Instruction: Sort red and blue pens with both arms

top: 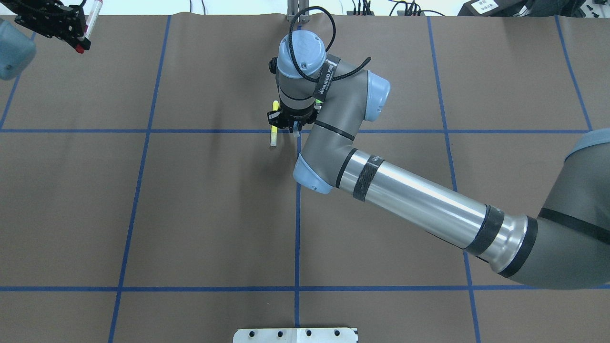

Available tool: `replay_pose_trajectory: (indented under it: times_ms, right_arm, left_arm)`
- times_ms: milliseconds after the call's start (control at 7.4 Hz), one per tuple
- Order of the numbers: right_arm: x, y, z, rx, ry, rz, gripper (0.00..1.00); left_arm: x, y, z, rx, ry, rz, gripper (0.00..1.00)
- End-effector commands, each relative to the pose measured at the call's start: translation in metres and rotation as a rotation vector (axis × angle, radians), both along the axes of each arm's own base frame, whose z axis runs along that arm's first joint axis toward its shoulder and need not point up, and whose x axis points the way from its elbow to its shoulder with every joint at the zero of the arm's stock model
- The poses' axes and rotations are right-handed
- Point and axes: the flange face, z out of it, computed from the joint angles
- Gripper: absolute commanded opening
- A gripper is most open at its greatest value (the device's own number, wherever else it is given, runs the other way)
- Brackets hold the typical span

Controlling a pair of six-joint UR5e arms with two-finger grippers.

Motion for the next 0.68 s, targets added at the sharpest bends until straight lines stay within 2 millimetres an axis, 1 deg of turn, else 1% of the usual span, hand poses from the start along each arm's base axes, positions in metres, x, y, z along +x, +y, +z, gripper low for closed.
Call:
replay_pose_trajectory:
  times_ms: [0,135,270,405,541]
  right_arm:
    - [0.073,-0.006,-0.030,-0.090,0.017,0.009,0.00]
    - [0.115,-0.004,-0.010,-0.113,0.032,0.037,0.00]
    - [0.159,-0.018,0.016,-0.169,0.056,0.072,0.00]
    - [0.206,-0.027,0.044,-0.191,0.060,0.078,0.00]
    - [0.260,-0.026,0.083,-0.209,0.054,0.106,0.00]
  left_arm:
    - [-0.029,0.007,0.022,-0.025,-0.007,-0.037,0.00]
    - [-0.044,0.013,0.039,-0.045,-0.014,-0.056,0.00]
    - [-0.065,0.016,0.056,-0.041,-0.026,-0.061,0.00]
    - [-0.102,0.023,0.089,0.033,-0.054,-0.014,0.00]
    - [-0.141,0.038,0.125,0.059,-0.073,-0.002,0.00]
